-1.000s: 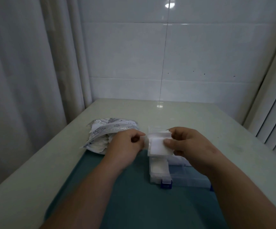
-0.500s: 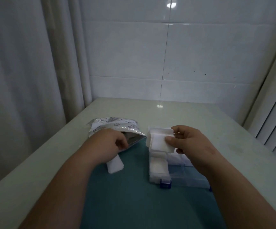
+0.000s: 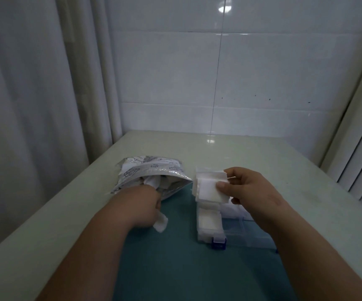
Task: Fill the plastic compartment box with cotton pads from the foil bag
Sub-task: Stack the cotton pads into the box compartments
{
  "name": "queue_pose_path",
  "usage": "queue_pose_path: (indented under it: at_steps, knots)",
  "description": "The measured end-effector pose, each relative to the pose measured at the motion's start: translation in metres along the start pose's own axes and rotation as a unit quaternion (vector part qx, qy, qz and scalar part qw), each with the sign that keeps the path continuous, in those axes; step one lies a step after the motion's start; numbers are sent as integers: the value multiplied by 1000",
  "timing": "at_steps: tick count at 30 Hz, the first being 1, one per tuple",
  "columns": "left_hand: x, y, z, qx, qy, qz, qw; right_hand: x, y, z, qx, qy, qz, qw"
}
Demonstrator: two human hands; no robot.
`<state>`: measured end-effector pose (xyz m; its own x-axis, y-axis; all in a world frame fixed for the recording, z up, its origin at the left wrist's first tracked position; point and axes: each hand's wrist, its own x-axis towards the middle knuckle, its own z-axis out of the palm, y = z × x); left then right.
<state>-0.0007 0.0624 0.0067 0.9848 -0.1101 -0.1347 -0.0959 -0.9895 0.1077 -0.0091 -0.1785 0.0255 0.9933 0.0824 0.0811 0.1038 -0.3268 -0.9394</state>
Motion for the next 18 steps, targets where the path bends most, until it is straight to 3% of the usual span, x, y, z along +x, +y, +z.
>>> queue_pose_path:
  at_steps: [5, 9, 11, 14, 18]
  knots:
    - [1, 16, -3, -135, 86, 56, 985, 3, 2, -3, 26, 25, 0, 999]
    - [1, 23, -6, -277, 135, 49, 950, 5, 4, -4, 59, 35, 3, 998]
    - [0, 28, -4, -377, 151, 34, 913, 5, 5, -4, 84, 29, 11, 996]
    - [1, 37, 1, -551, 119, 7, 826, 7, 8, -3, 99, 17, 15, 995]
    - [1, 48, 3, -663, 63, -4, 746, 8, 9, -1, 152, 1, 14, 988]
